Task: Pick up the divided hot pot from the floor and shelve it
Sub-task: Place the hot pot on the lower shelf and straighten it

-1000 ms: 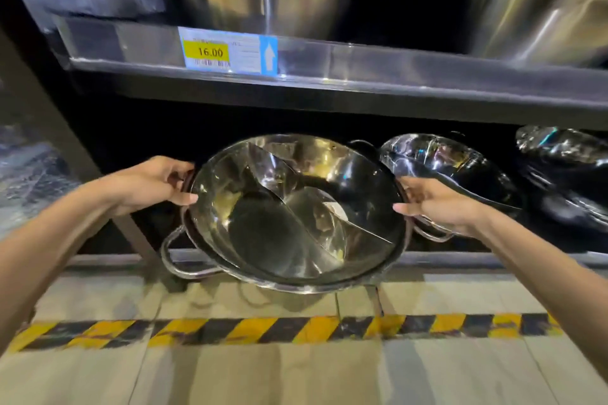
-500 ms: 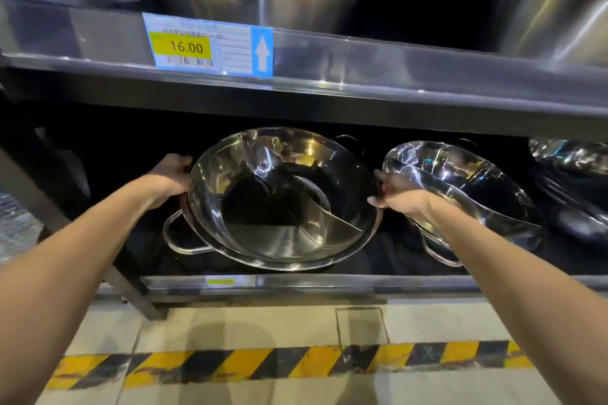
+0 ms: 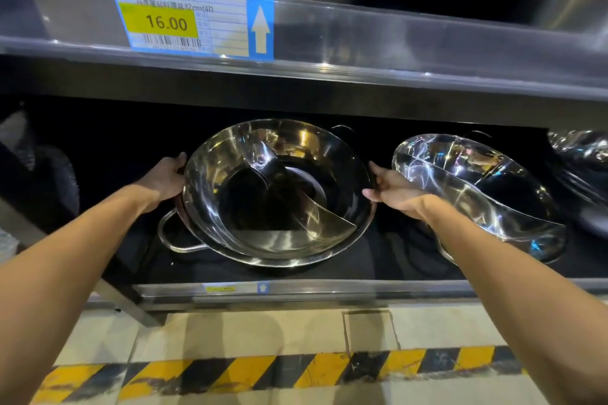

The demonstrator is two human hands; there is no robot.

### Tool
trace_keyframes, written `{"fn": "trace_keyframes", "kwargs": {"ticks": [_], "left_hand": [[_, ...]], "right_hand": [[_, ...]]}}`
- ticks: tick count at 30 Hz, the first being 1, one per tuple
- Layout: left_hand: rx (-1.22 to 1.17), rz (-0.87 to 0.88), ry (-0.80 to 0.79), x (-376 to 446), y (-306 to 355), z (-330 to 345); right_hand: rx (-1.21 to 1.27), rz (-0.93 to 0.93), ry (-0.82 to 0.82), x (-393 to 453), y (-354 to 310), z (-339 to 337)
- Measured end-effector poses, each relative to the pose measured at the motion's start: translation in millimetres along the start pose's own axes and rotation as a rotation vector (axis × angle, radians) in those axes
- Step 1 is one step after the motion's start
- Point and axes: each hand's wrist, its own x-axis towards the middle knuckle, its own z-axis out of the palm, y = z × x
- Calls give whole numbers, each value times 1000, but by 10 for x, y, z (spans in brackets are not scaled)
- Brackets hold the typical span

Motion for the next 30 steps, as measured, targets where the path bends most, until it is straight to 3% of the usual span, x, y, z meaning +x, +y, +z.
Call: {"fn": "trace_keyframes", "kwargs": {"ticks": [7, 10, 14, 17, 21, 26, 30], "left_hand": [[69, -12, 30, -83, -105, 18], [198, 41, 241, -309, 15, 10], [-11, 315, 576, -1214, 41, 376], [-245, 178, 518, -1811, -67, 868], [-332, -68, 283, -1746, -68, 1205], [-424, -2, 231, -1601, 47, 1300], [-381, -14, 283, -1430, -133, 1083]], "right_hand": [[47, 13, 26, -53, 12, 55], [89, 27, 109, -67, 2, 86], [102, 44, 189, -43, 0, 117], [-26, 38, 232, -36, -27, 171], [-140, 34, 275, -99, -53, 221], [-46, 21, 256, -266, -53, 326], [45, -25, 322, -564, 11, 591]]}}
